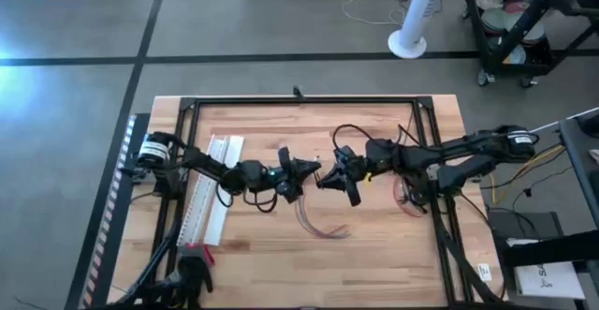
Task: Ziptie cables
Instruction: Insert the bottom black ziptie into the black ziptie lock
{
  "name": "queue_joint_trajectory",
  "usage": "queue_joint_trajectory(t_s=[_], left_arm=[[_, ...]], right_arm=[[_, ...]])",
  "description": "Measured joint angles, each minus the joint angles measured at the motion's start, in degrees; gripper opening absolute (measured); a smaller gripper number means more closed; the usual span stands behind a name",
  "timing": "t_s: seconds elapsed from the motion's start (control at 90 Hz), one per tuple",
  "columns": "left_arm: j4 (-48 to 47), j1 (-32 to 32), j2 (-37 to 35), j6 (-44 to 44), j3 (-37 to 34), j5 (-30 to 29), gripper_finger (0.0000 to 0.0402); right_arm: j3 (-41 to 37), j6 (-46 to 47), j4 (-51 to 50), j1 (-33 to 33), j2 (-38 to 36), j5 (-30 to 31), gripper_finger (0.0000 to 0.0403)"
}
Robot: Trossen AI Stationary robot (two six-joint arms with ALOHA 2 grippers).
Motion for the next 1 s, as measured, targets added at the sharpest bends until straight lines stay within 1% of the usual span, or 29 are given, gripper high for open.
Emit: queue_joint_trajectory(t_s=[0.478,0.633,0.744,0.922,1.0], left_arm=[[-0.3,-0.5,0.0,0.2,0.5,0.0,0.0],[-3.3,-0.5,-0.1,-0.6,2.1,0.0,0.0],[-5.7,-0.5,-0.1,-2.0,2.7,-0.5,0.0],[-5.6,-0.5,-0.2,-2.3,2.7,-1.7,0.0],[-5.6,-0.6,-0.2,-4.1,2.7,-2.9,0.0]], right_arm=[[0.0,-0.2,0.2,-2.8,0.9,-1.5,0.0],[0.0,-0.2,0.4,-3.5,1.8,-1.6,0.0],[0.0,-0.2,0.1,-4.1,1.9,-2.0,0.0],[0.0,-0.9,0.0,-4.5,1.9,-1.7,0.0],[0.0,-1.5,0.0,-4.5,1.9,-1.5,0.0]])
